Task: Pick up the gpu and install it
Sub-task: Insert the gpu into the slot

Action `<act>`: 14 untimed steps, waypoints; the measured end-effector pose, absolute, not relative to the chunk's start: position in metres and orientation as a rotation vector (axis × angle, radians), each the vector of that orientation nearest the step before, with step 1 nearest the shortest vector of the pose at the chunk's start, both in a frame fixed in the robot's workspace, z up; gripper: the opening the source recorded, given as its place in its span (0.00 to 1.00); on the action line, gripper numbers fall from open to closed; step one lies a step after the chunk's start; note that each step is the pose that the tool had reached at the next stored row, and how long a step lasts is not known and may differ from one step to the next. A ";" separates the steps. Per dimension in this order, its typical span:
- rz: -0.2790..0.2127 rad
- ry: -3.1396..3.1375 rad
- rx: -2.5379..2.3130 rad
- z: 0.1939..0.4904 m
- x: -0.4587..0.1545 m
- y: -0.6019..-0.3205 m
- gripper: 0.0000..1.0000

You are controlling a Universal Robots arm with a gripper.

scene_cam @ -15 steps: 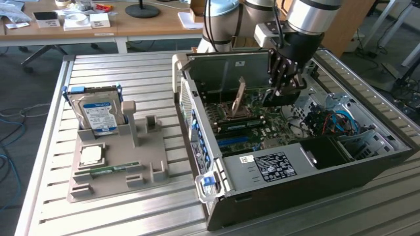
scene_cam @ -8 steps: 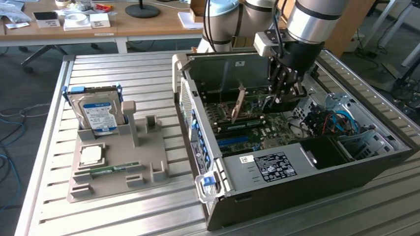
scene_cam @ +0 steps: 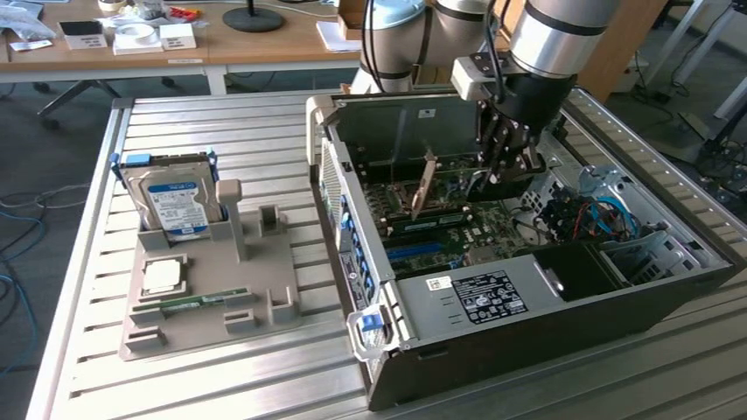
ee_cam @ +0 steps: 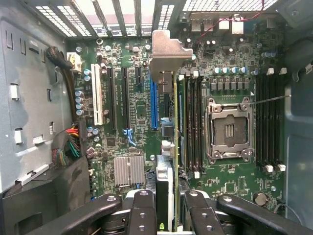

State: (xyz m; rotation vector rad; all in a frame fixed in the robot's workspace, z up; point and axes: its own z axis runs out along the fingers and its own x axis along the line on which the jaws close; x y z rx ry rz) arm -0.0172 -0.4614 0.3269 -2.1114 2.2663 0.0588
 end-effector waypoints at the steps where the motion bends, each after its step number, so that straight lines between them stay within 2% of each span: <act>1: 0.059 2.266 -2.111 0.327 -0.017 -0.461 0.27; 14: 0.059 2.266 -2.111 0.327 -0.032 -0.461 0.27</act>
